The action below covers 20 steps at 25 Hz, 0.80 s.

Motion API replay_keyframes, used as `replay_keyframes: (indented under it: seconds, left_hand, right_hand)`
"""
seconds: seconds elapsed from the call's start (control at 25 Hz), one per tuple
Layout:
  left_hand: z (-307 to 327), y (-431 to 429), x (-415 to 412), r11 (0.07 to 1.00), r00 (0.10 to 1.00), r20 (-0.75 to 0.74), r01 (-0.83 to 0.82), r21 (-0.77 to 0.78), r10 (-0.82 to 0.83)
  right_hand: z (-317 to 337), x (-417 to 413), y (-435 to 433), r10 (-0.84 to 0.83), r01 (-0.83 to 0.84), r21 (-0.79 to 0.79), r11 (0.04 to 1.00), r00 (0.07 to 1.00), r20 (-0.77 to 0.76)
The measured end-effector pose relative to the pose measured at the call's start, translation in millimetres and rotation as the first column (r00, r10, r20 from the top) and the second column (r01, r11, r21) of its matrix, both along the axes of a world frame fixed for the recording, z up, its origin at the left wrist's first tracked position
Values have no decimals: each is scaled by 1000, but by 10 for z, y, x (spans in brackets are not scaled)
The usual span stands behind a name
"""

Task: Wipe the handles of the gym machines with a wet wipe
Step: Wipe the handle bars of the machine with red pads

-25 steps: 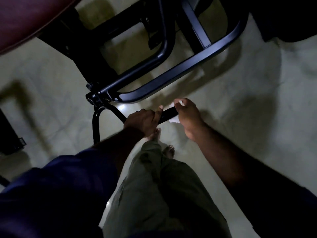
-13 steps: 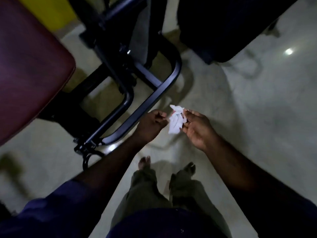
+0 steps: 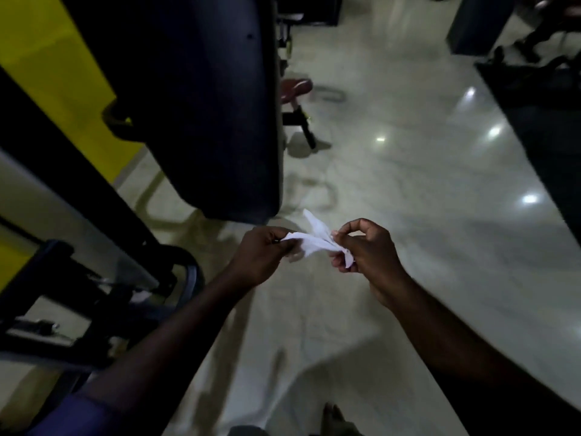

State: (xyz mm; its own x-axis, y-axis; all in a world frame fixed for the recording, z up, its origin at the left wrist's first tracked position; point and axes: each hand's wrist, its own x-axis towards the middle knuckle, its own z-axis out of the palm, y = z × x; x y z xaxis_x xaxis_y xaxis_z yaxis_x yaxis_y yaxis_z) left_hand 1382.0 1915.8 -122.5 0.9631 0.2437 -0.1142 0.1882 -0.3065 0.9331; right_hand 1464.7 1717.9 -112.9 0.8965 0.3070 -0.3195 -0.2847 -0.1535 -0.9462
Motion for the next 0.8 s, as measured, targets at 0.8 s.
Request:
replay_keyframes:
  seconds: [0.8]
  left_hand:
    - [207, -265, 4550, 779, 976, -134, 52, -625, -173]
  right_hand:
    - [98, 4048, -323, 198, -197, 50, 979, 980, -21]
